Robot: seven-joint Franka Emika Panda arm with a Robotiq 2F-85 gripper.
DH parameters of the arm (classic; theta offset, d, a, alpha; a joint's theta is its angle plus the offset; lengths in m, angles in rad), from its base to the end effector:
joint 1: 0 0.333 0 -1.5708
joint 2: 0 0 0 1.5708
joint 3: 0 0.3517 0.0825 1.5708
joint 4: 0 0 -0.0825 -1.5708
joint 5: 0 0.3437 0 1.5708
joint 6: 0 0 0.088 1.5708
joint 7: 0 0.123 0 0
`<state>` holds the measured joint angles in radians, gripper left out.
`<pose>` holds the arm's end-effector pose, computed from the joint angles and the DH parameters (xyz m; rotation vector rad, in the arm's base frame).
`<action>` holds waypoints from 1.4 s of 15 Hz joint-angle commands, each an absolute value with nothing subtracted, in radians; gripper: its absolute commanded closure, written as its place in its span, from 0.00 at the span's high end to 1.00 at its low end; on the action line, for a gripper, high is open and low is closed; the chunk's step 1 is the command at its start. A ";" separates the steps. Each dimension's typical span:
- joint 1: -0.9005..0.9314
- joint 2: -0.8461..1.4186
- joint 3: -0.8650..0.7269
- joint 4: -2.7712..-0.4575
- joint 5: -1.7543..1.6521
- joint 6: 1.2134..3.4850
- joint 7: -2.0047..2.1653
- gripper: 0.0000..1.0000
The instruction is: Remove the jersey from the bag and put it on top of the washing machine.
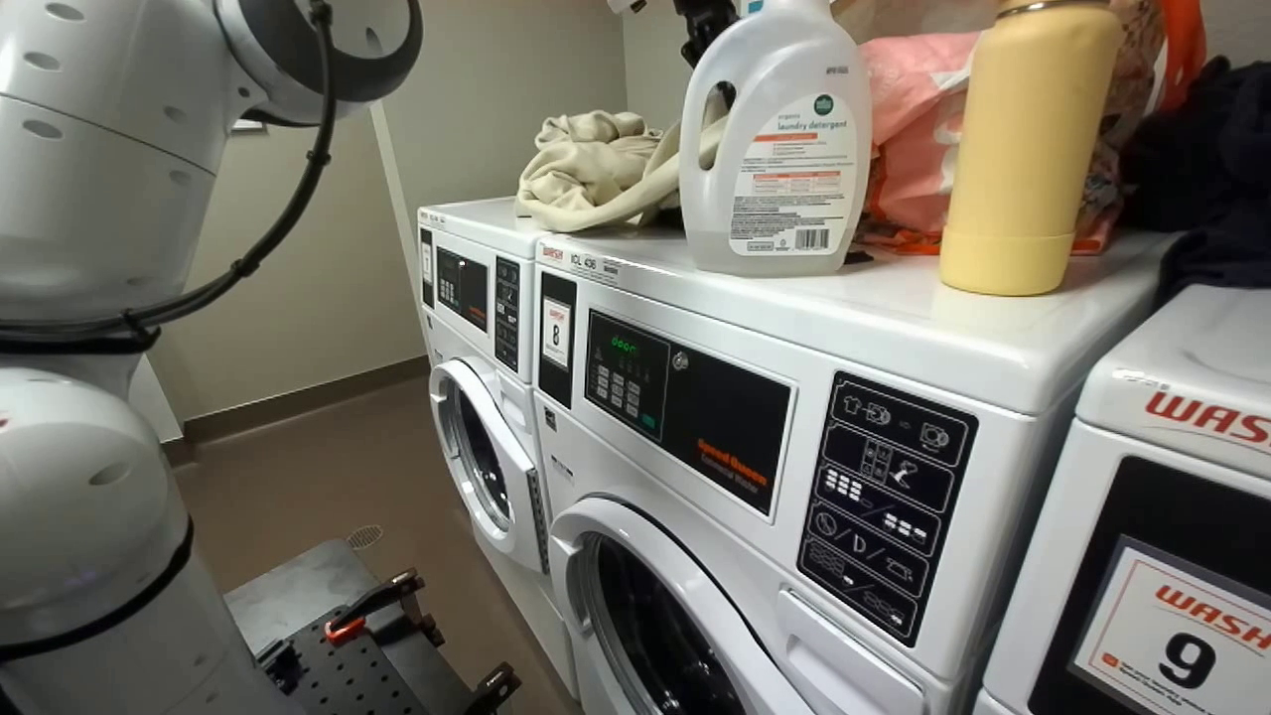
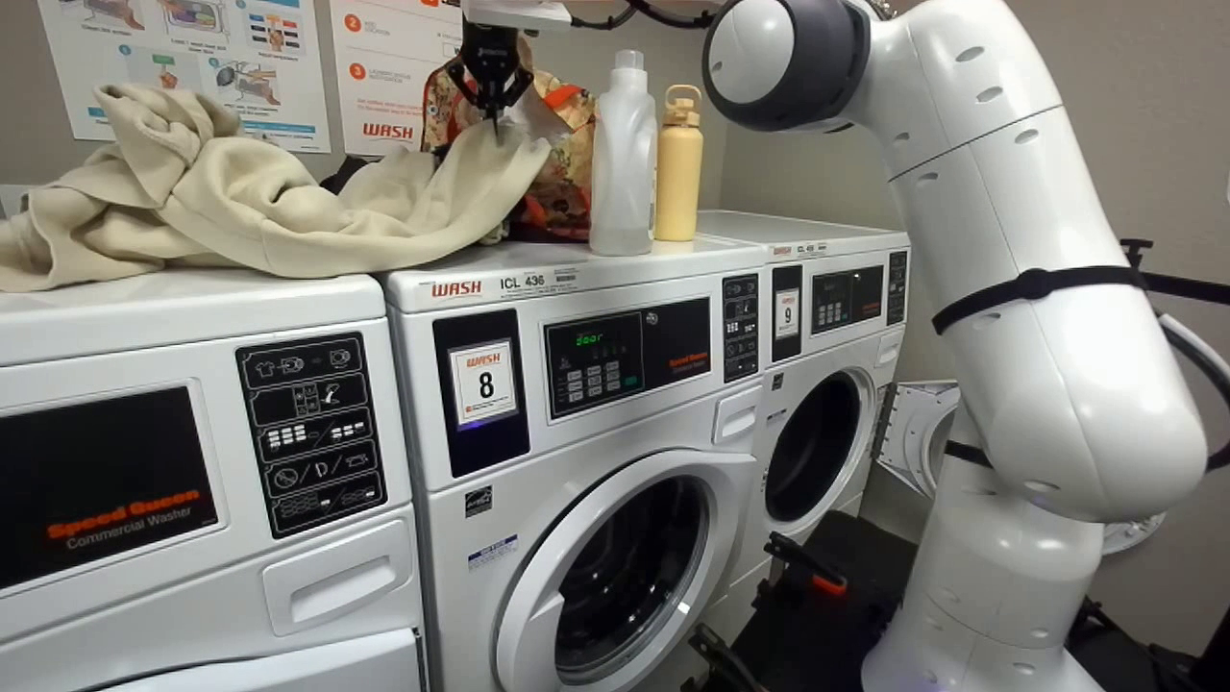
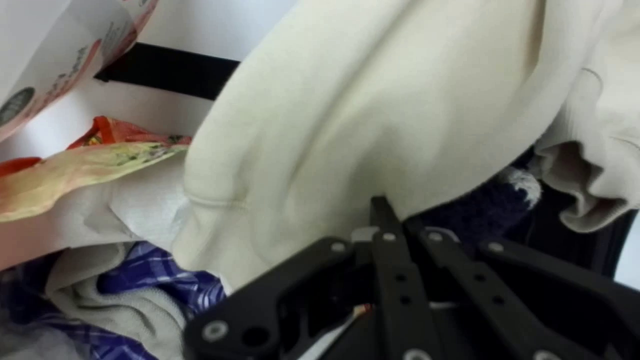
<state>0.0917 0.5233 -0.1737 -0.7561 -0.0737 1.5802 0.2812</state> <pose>0.6709 -0.0180 0.6869 2.9364 -0.5005 0.4865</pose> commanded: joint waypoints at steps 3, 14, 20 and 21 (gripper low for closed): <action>0.139 0.420 -0.125 -0.827 -0.055 1.611 0.246 0.01; 0.154 0.446 0.014 -0.963 0.064 1.794 0.055 0.01; 0.146 0.449 0.000 -1.033 0.048 1.789 0.065 0.51; 0.143 0.440 -0.004 -1.037 0.045 1.795 0.072 0.58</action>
